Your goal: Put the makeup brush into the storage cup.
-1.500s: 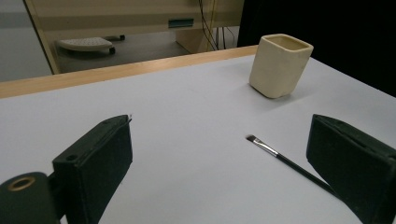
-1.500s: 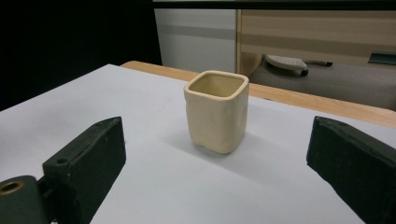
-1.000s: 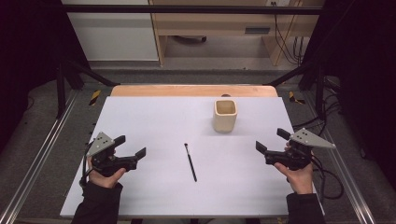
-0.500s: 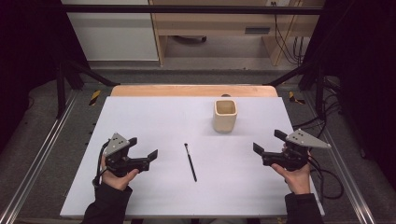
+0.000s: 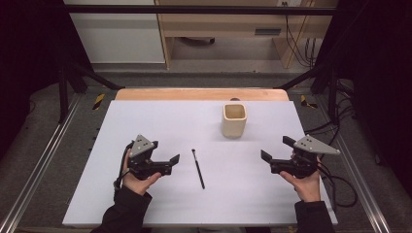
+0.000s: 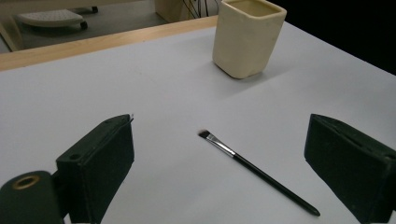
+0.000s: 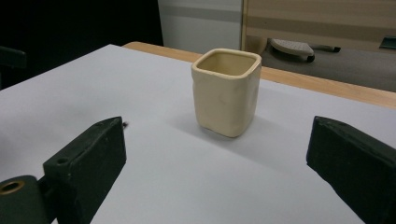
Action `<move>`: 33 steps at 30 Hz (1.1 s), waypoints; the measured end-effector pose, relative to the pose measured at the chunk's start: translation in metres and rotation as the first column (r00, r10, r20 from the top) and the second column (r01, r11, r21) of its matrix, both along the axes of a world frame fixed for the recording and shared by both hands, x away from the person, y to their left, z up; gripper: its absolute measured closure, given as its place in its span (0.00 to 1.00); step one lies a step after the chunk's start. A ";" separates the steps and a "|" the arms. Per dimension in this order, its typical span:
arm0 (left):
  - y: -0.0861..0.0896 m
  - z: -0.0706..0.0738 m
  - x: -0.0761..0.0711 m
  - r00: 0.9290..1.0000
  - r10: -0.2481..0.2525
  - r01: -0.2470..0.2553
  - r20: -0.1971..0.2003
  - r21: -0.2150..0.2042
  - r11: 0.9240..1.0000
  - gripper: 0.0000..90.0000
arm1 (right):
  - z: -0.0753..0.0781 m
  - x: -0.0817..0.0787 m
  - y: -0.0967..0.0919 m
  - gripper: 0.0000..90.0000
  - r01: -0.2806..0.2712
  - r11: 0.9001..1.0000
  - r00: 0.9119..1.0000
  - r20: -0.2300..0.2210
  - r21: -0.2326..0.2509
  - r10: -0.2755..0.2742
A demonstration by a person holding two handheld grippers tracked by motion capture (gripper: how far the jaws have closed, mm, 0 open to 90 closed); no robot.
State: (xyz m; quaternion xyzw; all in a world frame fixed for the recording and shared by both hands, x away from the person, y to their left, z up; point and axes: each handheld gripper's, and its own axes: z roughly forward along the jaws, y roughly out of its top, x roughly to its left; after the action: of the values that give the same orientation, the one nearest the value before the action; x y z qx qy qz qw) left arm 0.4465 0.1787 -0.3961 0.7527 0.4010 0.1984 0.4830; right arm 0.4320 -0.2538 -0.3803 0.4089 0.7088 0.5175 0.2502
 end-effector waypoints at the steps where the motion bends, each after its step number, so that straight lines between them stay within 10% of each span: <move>1: -0.008 -0.003 0.002 1.000 -0.003 0.004 -0.009 0.006 1.000 0.09 | 0.000 0.000 0.000 0.06 -0.001 1.000 1.000 0.000 0.000 0.001; 33: -0.071 -0.052 0.018 0.992 0.015 -0.002 -0.123 0.107 0.994 0.19 | -0.003 0.002 0.004 0.06 -0.009 1.000 1.000 -0.011 -0.004 0.009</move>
State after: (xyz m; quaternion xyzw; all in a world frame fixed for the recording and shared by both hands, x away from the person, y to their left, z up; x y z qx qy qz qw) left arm 0.4644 0.1074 -0.4483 0.7866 0.4220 0.1746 0.4155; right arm 0.4336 -0.2503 -0.3836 0.4078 0.7131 0.5149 0.2448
